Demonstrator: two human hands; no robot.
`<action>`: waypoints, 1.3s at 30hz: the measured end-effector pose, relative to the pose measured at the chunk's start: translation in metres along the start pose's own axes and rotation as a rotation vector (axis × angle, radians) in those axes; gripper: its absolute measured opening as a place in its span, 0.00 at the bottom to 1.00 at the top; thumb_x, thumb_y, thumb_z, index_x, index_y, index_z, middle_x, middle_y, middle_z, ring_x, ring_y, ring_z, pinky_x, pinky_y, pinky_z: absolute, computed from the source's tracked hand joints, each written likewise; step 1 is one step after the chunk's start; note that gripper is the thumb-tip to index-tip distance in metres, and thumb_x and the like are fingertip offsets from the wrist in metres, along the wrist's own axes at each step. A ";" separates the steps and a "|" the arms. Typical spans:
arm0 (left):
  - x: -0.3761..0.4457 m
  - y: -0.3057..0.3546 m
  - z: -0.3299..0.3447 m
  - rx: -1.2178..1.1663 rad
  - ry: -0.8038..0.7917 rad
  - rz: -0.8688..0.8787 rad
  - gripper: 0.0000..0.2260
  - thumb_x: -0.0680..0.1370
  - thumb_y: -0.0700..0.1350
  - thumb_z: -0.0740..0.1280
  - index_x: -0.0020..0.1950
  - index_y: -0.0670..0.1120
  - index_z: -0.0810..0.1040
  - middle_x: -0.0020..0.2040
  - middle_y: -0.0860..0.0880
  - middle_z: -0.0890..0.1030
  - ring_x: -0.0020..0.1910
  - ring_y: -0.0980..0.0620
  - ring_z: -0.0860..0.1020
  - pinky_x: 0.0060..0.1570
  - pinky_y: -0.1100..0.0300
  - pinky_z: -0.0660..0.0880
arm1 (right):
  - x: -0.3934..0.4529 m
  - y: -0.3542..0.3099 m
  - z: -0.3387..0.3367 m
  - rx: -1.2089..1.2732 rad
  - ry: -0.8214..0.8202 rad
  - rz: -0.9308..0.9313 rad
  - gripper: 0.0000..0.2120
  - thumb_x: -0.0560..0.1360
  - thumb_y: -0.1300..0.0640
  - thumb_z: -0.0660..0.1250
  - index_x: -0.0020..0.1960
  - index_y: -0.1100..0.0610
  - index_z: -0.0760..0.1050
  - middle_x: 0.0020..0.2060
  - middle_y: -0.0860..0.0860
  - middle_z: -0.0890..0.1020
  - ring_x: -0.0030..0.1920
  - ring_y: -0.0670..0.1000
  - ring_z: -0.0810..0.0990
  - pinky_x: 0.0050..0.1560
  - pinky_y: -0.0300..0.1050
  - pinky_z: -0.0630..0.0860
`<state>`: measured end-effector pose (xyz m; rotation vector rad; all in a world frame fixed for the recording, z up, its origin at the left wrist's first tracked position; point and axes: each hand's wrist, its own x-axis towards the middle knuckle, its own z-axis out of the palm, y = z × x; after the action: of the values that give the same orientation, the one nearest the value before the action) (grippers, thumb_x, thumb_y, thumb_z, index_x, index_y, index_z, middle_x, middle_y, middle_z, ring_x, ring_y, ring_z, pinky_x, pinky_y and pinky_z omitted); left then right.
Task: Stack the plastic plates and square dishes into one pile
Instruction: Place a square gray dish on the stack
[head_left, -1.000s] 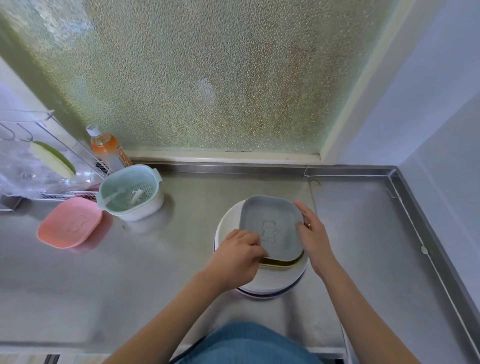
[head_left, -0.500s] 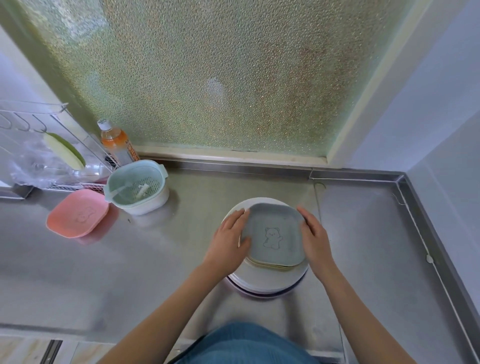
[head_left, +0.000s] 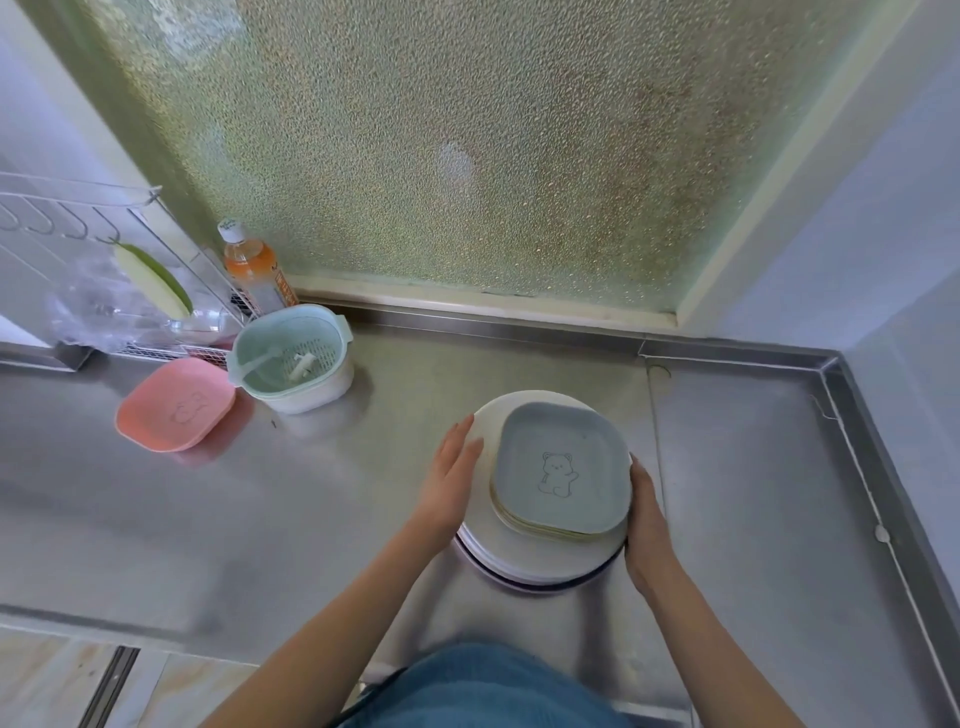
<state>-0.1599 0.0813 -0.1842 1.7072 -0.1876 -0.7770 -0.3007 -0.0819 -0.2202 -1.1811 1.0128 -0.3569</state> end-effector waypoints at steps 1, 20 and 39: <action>0.001 -0.002 -0.003 -0.049 -0.014 -0.024 0.19 0.81 0.50 0.57 0.72 0.52 0.65 0.74 0.51 0.65 0.72 0.53 0.64 0.74 0.50 0.58 | 0.002 0.000 0.001 -0.006 -0.002 0.000 0.20 0.80 0.42 0.52 0.60 0.50 0.76 0.56 0.54 0.81 0.58 0.54 0.78 0.51 0.48 0.75; 0.017 -0.025 -0.111 -0.177 0.342 -0.037 0.10 0.81 0.47 0.57 0.54 0.50 0.77 0.52 0.50 0.79 0.52 0.49 0.75 0.55 0.55 0.72 | -0.001 0.016 0.115 -0.137 -0.130 0.018 0.18 0.80 0.44 0.54 0.68 0.44 0.66 0.61 0.46 0.75 0.62 0.51 0.73 0.65 0.53 0.69; 0.074 -0.053 -0.278 1.138 0.482 -0.107 0.17 0.75 0.37 0.62 0.63 0.37 0.67 0.59 0.36 0.70 0.61 0.37 0.68 0.59 0.42 0.67 | 0.004 0.029 0.127 -0.199 -0.023 -0.084 0.17 0.82 0.52 0.54 0.65 0.60 0.70 0.62 0.61 0.76 0.60 0.59 0.76 0.62 0.61 0.71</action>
<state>0.0442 0.2838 -0.2377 2.9420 -0.2192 -0.2753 -0.2038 0.0021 -0.2449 -1.4068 0.9977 -0.3130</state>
